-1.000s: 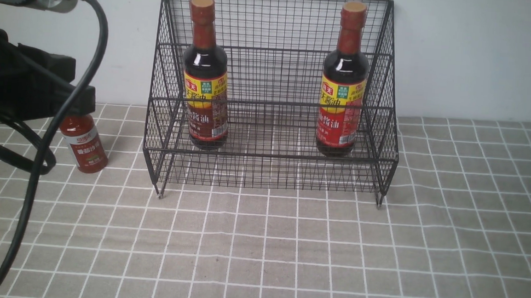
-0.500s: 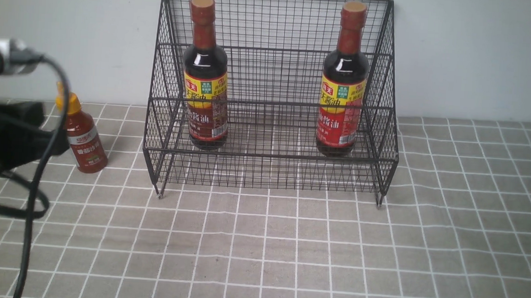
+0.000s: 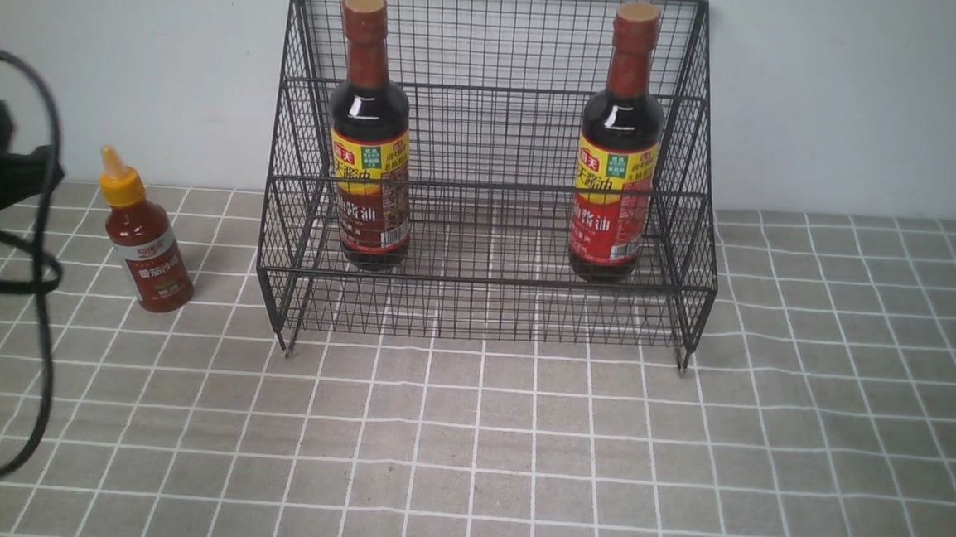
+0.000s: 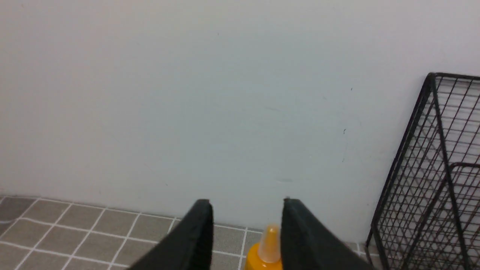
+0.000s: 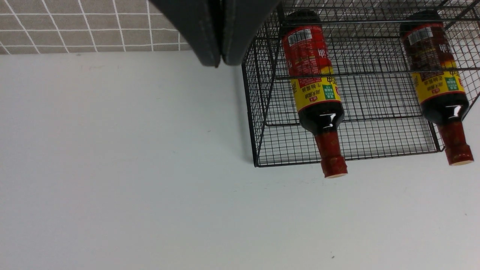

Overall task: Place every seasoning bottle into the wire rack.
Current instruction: Use the left arm to grab the condiment bottle closest to it, then use the left arm to put the condiment bottle back on the shelf

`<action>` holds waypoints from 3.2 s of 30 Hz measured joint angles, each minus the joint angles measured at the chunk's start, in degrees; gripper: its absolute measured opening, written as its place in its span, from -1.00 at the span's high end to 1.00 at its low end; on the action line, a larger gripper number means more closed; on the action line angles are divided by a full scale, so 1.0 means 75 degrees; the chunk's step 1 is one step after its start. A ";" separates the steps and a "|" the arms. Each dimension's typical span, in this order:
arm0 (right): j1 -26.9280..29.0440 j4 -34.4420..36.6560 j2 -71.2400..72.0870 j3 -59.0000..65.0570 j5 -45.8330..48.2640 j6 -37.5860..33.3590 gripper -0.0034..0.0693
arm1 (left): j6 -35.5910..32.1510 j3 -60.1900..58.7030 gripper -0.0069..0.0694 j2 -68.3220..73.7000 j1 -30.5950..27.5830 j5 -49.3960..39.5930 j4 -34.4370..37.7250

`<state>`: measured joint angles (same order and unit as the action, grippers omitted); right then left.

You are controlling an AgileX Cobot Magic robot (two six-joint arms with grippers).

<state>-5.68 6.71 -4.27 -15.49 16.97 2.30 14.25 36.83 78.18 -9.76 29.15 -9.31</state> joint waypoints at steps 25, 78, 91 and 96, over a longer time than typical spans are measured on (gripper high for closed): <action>0.0000 0.0006 0.0000 0.0007 0.0000 0.0000 0.94 | 0.0015 0.1737 -0.71 0.3518 0.0023 0.0895 -0.0512; 0.0000 0.0006 0.0000 0.0014 0.0603 0.0000 0.94 | 0.5027 0.2161 0.14 0.0658 0.2634 0.0016 -0.5194; 0.0000 0.0006 0.0000 0.0014 0.0730 0.0000 0.94 | 0.3592 0.2191 0.14 0.2120 0.2641 0.0608 -0.5187; 0.0000 0.0006 0.0000 0.0014 0.0739 0.0000 0.94 | 0.3455 0.2191 0.14 0.2503 0.2641 0.0699 -0.5553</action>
<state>-5.68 6.75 -4.27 -15.39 22.51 2.30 40.16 53.26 96.95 10.05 34.39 -50.95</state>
